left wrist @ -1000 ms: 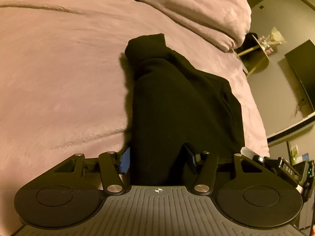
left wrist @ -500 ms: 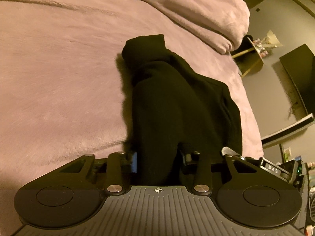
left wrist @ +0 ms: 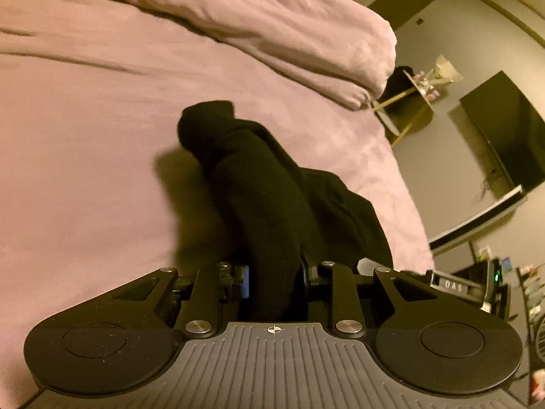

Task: Fold small clothes

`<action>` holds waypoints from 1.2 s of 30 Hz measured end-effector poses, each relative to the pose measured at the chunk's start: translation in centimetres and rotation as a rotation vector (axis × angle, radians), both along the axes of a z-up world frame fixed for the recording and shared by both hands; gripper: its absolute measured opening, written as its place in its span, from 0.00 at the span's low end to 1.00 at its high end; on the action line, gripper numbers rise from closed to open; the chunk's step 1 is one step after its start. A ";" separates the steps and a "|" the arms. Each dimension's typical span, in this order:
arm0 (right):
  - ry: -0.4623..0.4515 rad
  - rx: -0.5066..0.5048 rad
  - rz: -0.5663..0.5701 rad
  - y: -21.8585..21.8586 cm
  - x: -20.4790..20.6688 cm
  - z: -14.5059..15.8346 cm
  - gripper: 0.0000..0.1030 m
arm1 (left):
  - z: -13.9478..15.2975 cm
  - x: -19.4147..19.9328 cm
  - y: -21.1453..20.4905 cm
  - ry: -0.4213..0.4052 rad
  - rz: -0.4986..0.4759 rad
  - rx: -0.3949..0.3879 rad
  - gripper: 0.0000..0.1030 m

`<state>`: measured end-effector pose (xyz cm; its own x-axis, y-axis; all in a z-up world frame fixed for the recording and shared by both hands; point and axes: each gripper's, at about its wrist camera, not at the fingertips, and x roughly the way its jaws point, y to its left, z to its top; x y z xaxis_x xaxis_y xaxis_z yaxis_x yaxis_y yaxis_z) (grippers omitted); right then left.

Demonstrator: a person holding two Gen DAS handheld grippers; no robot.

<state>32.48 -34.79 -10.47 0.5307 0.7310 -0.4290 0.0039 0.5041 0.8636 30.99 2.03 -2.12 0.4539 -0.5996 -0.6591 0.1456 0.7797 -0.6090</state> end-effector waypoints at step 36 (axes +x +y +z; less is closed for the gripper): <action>-0.301 -0.678 0.204 13.6 -9.6 4.5 0.26 | -3.3 4.9 10.2 0.049 0.315 -0.168 0.25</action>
<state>22.84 -21.20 -5.94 0.5786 0.4559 -0.6763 -0.3325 0.8890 0.3148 35.92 12.22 -5.46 0.6040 -0.5373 -0.5887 -0.1187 0.6698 -0.7330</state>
